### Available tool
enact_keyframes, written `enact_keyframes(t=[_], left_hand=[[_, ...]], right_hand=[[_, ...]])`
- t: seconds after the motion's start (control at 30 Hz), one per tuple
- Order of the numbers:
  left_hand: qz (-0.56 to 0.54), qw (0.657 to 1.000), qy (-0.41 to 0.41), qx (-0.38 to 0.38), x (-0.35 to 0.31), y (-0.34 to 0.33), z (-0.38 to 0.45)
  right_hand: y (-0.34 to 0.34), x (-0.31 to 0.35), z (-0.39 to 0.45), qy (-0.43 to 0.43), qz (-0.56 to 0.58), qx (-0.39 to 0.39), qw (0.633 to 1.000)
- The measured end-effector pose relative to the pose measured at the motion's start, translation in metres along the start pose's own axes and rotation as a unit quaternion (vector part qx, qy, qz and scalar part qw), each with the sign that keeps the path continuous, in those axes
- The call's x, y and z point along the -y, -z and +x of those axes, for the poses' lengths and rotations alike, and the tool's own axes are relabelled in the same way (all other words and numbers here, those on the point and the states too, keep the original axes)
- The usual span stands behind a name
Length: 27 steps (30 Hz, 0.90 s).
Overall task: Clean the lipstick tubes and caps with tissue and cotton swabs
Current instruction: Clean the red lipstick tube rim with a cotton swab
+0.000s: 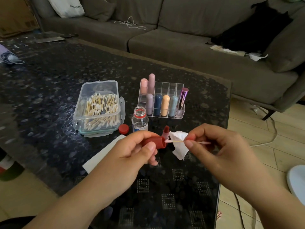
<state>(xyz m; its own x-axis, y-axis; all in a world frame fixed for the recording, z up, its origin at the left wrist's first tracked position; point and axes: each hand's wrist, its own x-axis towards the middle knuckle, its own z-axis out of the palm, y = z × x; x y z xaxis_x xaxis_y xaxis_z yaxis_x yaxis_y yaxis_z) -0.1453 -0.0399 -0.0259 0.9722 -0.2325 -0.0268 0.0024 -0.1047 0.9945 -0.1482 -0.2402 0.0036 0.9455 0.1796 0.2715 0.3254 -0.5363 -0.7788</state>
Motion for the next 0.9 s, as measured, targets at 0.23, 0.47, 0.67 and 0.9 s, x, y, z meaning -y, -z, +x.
enact_keyframes(t=[0.23, 0.47, 0.67, 0.9], left_hand=[[-0.046, 0.999, 0.001, 0.007, -0.0007, 0.0031, -0.0016], [-0.071, 0.997, -0.012, 0.010, 0.0007, 0.0009, -0.0015], [-0.062, 0.997, -0.005, 0.041, 0.0007, -0.0009, -0.0012], [-0.081, 0.996, -0.004, 0.030, 0.0000, -0.0018, -0.0007]], right_hand=[[-0.0044, 0.0003, 0.0009, 0.048, -0.028, -0.018, 0.998], [-0.0062, 0.0006, 0.0000, 0.107, -0.098, 0.000, 0.989], [-0.0036, 0.0008, 0.0010, 0.137, -0.111, -0.012, 0.984], [-0.0036, 0.0023, -0.0006, 0.160, -0.117, 0.013, 0.980]])
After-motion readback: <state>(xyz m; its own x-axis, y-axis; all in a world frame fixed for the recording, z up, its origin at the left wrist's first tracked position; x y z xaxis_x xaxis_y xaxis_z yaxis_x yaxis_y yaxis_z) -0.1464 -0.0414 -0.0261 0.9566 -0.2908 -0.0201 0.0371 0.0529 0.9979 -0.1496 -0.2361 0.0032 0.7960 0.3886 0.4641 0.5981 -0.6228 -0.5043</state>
